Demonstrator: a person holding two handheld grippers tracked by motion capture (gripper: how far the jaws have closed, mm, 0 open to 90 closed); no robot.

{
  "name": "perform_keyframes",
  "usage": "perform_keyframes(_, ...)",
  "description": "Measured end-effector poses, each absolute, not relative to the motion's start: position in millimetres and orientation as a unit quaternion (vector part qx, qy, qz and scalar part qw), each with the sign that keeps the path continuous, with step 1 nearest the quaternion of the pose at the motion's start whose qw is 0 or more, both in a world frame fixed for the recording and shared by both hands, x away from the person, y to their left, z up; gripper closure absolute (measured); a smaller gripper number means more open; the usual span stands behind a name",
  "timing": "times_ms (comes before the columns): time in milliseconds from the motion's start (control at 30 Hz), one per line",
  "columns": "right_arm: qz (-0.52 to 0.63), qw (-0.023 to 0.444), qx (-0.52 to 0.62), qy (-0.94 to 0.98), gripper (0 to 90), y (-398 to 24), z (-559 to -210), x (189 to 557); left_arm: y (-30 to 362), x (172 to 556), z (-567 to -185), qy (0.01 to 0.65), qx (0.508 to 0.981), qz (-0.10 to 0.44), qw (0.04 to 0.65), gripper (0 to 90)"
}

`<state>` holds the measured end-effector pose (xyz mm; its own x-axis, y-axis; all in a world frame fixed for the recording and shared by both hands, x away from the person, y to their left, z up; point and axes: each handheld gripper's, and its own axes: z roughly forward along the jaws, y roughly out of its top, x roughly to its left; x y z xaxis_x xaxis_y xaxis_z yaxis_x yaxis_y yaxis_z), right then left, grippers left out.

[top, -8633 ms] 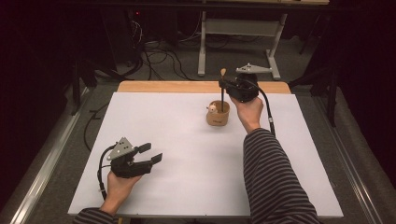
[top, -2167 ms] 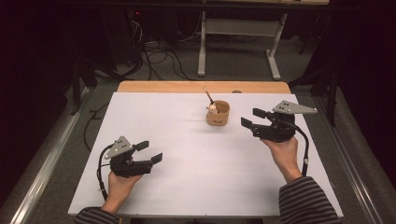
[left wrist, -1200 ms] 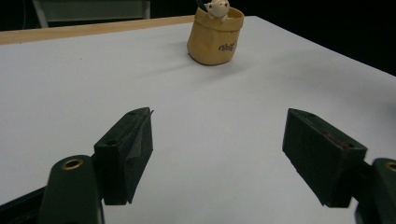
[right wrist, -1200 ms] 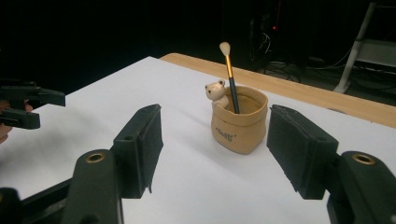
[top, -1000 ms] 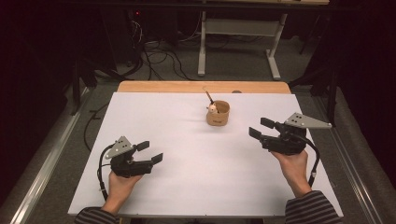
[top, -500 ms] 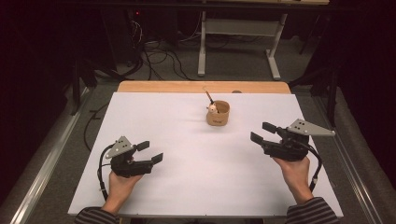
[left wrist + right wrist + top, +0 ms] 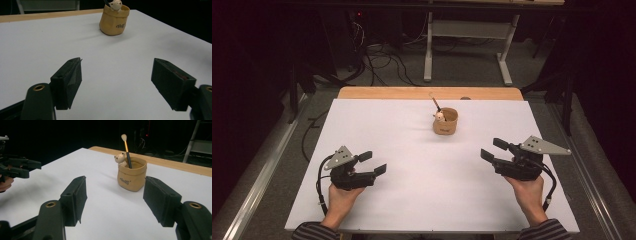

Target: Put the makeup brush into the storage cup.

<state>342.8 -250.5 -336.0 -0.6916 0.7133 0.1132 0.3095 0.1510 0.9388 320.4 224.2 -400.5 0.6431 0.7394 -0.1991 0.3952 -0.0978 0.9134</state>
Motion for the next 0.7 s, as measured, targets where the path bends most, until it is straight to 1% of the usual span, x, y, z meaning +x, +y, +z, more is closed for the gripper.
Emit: perform_keyframes(700,0.543,0.175,0.357,0.740,35.9,-254,-357,332,224,320,-400,0.389,0.726,0.161,0.544,25.2)
